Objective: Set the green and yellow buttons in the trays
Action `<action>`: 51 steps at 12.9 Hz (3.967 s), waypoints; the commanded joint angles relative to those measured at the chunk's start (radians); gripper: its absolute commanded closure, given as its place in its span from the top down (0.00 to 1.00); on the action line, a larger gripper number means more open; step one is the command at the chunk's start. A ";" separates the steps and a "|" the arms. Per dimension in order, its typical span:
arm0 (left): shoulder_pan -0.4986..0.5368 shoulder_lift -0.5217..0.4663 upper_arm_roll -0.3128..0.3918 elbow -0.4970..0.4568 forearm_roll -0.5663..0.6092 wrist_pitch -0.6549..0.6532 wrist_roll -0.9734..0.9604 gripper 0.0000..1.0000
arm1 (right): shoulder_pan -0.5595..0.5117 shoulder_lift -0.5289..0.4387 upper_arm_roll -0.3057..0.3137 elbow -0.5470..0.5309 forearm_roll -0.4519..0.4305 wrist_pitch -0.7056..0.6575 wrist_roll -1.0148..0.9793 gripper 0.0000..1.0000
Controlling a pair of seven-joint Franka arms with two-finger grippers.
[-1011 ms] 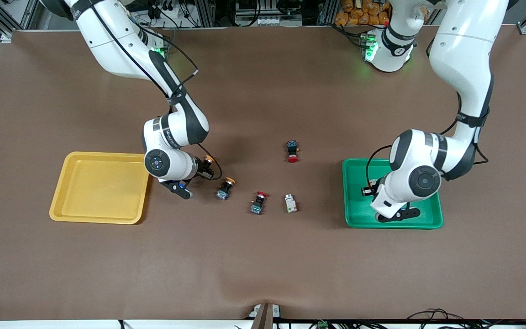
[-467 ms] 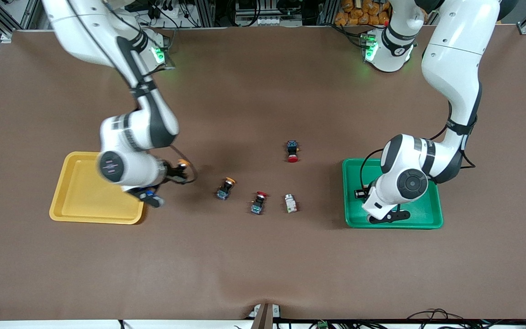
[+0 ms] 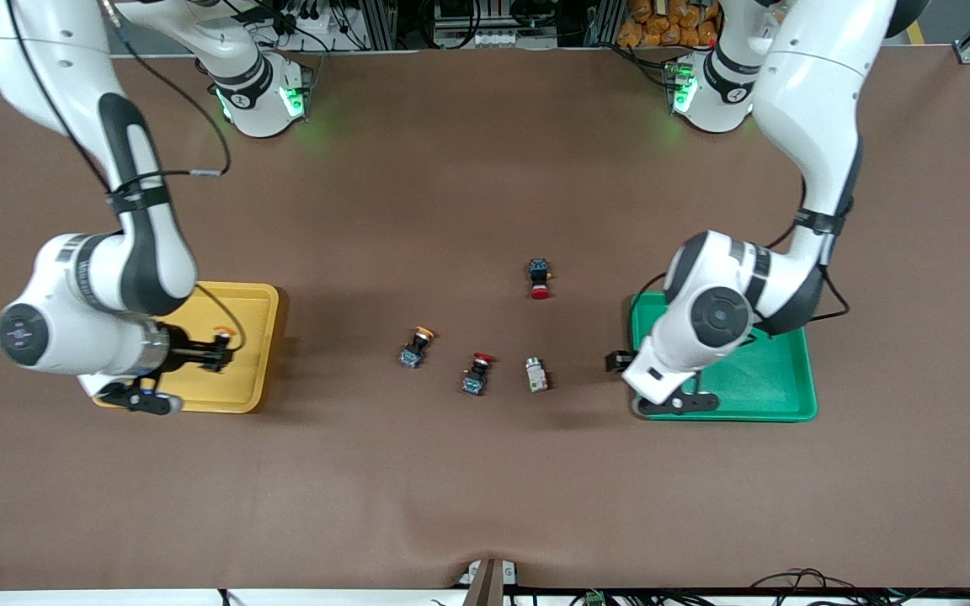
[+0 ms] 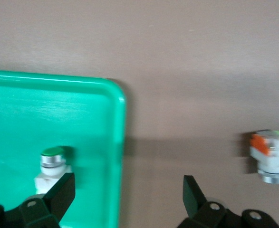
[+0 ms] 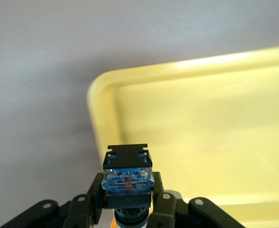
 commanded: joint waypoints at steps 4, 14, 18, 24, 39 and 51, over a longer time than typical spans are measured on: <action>-0.119 0.123 0.020 0.148 -0.003 -0.012 -0.190 1.00 | -0.165 0.072 0.017 0.042 -0.051 0.034 -0.276 0.00; -0.192 0.272 0.038 0.228 0.000 0.252 -0.223 1.00 | -0.206 0.097 0.025 0.108 -0.037 0.023 -0.311 1.00; -0.196 0.283 0.037 0.227 0.000 0.252 -0.219 0.93 | -0.115 0.094 0.025 0.175 -0.037 0.023 -0.236 1.00; -0.209 0.295 0.037 0.225 0.003 0.255 -0.202 0.66 | 0.140 0.100 0.026 0.182 -0.036 0.029 0.279 1.00; 0.038 -0.069 0.029 -0.104 0.008 0.060 0.072 0.00 | 0.455 0.282 0.068 0.209 0.105 0.226 0.837 1.00; 0.244 -0.004 0.037 -0.249 0.008 0.234 0.209 0.99 | 0.469 0.284 0.074 0.208 0.101 0.232 0.838 0.00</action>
